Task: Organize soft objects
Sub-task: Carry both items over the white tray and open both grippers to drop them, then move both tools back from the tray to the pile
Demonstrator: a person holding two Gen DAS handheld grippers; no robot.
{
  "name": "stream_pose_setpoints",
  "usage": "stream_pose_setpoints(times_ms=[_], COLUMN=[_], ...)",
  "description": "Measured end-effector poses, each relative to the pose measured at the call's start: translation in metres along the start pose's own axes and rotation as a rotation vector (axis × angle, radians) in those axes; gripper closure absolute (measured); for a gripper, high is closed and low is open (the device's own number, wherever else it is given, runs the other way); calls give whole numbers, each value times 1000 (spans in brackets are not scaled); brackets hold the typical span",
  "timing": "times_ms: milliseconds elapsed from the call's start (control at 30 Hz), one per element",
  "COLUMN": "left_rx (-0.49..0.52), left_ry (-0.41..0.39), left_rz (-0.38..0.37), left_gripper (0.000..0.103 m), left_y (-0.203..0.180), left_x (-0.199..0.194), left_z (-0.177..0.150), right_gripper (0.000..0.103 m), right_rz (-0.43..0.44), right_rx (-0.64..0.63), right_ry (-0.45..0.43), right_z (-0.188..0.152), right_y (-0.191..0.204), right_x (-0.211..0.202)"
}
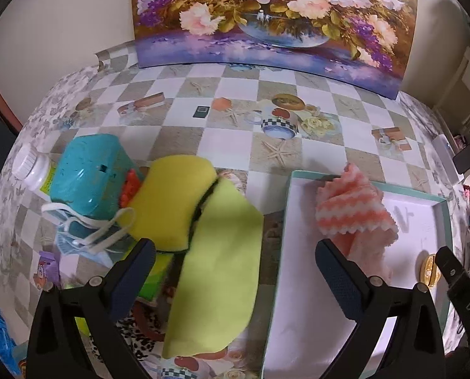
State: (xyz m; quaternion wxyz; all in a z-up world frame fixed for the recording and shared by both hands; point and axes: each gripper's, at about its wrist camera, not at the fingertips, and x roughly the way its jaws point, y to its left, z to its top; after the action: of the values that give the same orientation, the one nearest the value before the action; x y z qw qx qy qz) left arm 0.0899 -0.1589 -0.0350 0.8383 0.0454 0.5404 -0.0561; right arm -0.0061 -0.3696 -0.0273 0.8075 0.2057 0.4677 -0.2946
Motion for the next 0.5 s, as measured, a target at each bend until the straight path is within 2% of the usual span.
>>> stream_pose_setpoints(times_ms=[267, 400, 500], left_rx=[-1, -19, -31], left_ry=[-26, -35, -56], left_rz=[3, -32, -33], left_gripper=[2, 2, 2], left_y=[9, 22, 38], left_x=[-15, -29, -41], left_z=[-1, -3, -5], right_gripper=[0, 0, 0], right_rz=[27, 21, 49], right_rx=[7, -51, -114], right_ry=[27, 34, 28], right_z=[-8, -18, -28], right_y=[3, 20, 39], right_x=[-1, -9, -20])
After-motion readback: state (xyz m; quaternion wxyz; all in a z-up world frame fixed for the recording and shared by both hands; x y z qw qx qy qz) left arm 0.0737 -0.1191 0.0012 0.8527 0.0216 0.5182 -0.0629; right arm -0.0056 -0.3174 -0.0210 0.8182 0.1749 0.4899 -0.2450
